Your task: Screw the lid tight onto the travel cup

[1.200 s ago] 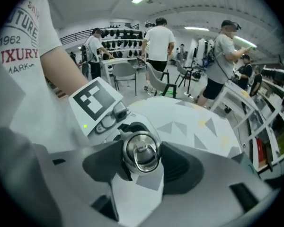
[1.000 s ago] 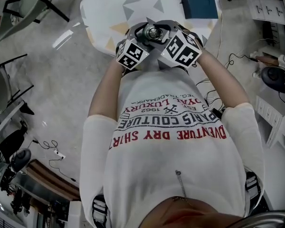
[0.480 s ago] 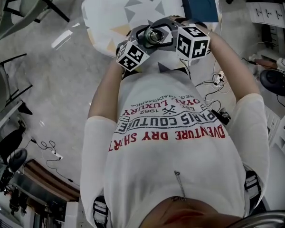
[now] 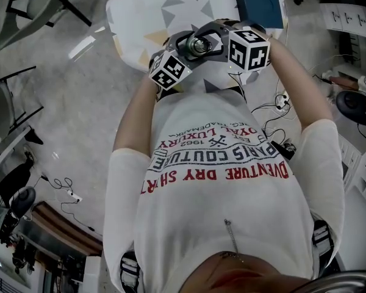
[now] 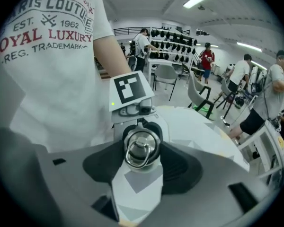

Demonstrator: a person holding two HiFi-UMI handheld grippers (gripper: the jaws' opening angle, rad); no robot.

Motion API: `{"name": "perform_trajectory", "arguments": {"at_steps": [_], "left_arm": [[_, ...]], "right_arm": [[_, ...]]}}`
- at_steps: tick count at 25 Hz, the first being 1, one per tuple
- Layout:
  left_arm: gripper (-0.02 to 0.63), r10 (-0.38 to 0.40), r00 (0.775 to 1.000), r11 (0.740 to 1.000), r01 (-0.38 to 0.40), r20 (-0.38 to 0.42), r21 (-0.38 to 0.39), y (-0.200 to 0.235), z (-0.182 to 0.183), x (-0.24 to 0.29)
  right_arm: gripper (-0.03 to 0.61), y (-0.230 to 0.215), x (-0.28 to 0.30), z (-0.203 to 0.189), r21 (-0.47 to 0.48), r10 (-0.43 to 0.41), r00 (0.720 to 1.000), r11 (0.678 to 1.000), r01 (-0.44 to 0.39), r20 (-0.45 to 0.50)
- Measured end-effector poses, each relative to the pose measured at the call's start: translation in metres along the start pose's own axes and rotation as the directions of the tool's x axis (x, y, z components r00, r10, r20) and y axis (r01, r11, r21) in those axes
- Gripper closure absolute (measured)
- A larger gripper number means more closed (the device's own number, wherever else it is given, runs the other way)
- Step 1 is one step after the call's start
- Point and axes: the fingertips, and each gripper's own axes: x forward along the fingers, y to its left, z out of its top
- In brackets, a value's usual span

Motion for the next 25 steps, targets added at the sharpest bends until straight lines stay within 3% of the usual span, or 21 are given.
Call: {"name": "perform_trajectory", "arguments": {"at_steps": [4,7,10,15,17,19,22,25], "left_arm": [[0.224,0.0,1.0,1.0,0.0,0.001,-0.003,-0.001,0.0,0.0],[0.222,0.003,1.0,1.0,-0.003,0.009,-0.006,0.0,0.0,0.0],[0.222,0.005,1.0,1.0,-0.005,0.017,-0.013,0.001,0.0,0.001],[0.222,-0.001,1.0,1.0,0.001,0.022,-0.014,0.002,0.0,0.0],[0.222,-0.002,1.0,1.0,0.002,0.022,-0.014,0.002,-0.001,0.001],[0.221,-0.003,1.0,1.0,0.003,0.021,-0.014,0.002,-0.002,0.001],[0.221,-0.003,1.0,1.0,0.004,0.022,-0.017,0.001,-0.002,0.002],[0.222,-0.006,1.0,1.0,0.006,0.013,-0.018,0.0,-0.002,0.001]], "right_arm": [[0.328,-0.002,0.0,0.001,0.11,-0.092,0.995,0.99,0.088,0.036],[0.327,-0.006,-0.001,0.001,0.215,-0.19,0.98,0.961,0.172,0.066],[0.327,-0.009,-0.003,0.0,0.323,-0.301,0.951,0.909,0.262,0.076],[0.328,-0.011,-0.005,-0.003,0.473,-0.471,0.88,0.791,0.389,0.064],[0.328,-0.012,-0.006,-0.003,0.489,-0.495,0.867,0.772,0.407,0.059],[0.327,-0.01,-0.005,-0.004,0.475,-0.467,0.881,0.793,0.381,0.072],[0.301,-0.001,-0.002,-0.004,0.401,-0.369,0.925,0.863,0.306,0.088],[0.276,0.001,-0.007,-0.001,0.32,-0.309,0.946,0.91,0.265,0.096]]}}
